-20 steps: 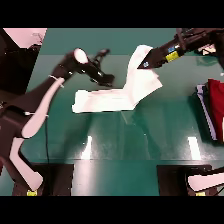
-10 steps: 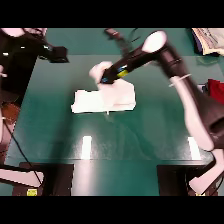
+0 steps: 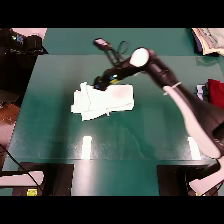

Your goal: Fold the shirts.

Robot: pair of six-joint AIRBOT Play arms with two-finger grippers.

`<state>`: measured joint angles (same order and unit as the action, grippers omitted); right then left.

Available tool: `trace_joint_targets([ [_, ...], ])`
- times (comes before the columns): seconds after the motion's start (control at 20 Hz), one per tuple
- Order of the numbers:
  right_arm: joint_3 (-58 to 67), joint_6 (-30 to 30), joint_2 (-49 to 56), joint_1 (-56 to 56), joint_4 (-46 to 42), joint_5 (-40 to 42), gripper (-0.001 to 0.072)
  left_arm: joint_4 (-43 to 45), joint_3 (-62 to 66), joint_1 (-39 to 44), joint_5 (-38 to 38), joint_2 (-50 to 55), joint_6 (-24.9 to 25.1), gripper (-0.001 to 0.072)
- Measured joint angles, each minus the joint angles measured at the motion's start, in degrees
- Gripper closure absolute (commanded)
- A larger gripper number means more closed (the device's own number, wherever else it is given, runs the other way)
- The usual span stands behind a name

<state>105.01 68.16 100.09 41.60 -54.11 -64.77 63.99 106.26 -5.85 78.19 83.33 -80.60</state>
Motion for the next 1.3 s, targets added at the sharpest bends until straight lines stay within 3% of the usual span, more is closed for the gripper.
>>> trace_joint_targets([
  [0.1, -6.1, 1.2, -3.9, -5.1, -0.8, -2.6, 0.02, -1.5, 0.0, -0.1, 0.4, -0.2, 0.0, 0.0681],
  [0.15, -9.3, 1.9, -5.6, -7.7, -1.2, -3.4, 0.0155, -1.8, 0.0, -0.1, 0.5, -0.2, 0.0, 0.0681],
  [0.2, -12.5, 2.7, -7.2, -10.4, -1.1, -3.8, -0.0008, -2.2, 0.0, -0.2, 0.5, -0.3, 0.0, 0.0681],
  [0.55, -31.2, 4.8, -8.6, -24.3, 8.9, -3.1, 0.0027, -3.2, -0.1, -0.2, 0.6, -0.1, 0.0, 0.0681],
  [0.9, -28.7, 1.6, 2.4, -22.3, 21.8, -0.9, 0.0054, -4.6, -2.3, -0.2, 0.5, 0.2, 0.1, 0.0681],
  [0.95, -27.1, 1.5, 4.0, -21.3, 22.5, -1.0, 0.0128, -4.7, -2.6, -0.2, 0.4, 0.2, 0.3, 0.0681],
  [1.05, -23.6, 1.2, 7.1, -19.3, 23.3, -0.9, 0.0355, -5.0, -3.1, -0.2, 0.3, 0.2, 0.4, 0.0681],
  [1.1, -21.9, 1.1, 8.3, -18.3, 23.5, -0.8, 0.0557, -5.0, -3.2, -0.2, 0.3, 0.2, 0.5, 0.0681],
  [1.15, -20.3, 1.0, 9.3, -17.6, 24.0, -0.8, 0.0692, -5.1, -3.3, -0.2, 0.3, 0.2, 0.5, 0.0681],
  [1.3, -16.3, 0.2, 11.0, -16.2, 24.1, -0.9, 0.0695, -5.2, -3.4, -0.2, 0.5, 0.2, 0.6, 0.0681],
])
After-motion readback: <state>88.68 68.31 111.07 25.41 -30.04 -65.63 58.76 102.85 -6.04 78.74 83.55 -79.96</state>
